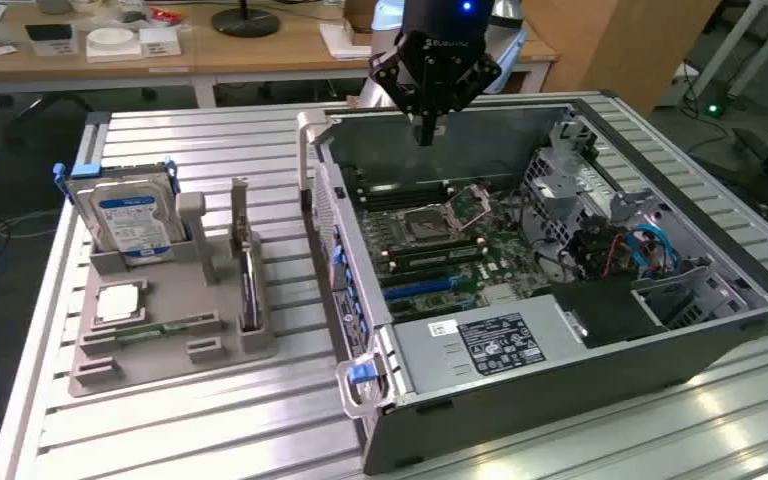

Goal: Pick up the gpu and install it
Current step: 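Reach for the gpu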

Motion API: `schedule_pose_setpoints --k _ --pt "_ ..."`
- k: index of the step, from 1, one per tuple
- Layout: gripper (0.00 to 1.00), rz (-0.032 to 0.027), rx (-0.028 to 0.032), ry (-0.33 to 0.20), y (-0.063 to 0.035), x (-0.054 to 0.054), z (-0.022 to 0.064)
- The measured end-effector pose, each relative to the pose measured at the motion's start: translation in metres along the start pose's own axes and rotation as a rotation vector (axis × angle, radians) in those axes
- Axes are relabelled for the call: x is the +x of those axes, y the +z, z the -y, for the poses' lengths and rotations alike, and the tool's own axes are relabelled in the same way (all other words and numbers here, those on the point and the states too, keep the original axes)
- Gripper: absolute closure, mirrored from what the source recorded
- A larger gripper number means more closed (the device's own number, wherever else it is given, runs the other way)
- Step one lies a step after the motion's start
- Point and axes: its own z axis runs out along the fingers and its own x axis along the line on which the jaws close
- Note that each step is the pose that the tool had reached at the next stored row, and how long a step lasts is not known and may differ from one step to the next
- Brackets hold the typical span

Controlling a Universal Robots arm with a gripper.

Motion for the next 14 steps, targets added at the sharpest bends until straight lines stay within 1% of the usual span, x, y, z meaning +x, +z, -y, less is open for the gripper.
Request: schedule_pose_setpoints --k 8,14 --pt "0.9 0.0 0.0001 0.0 -0.0001 0.0026 0.0002" --pt "0.9 0.0 0.0 0.0 -0.0002 0.0085 0.0007"
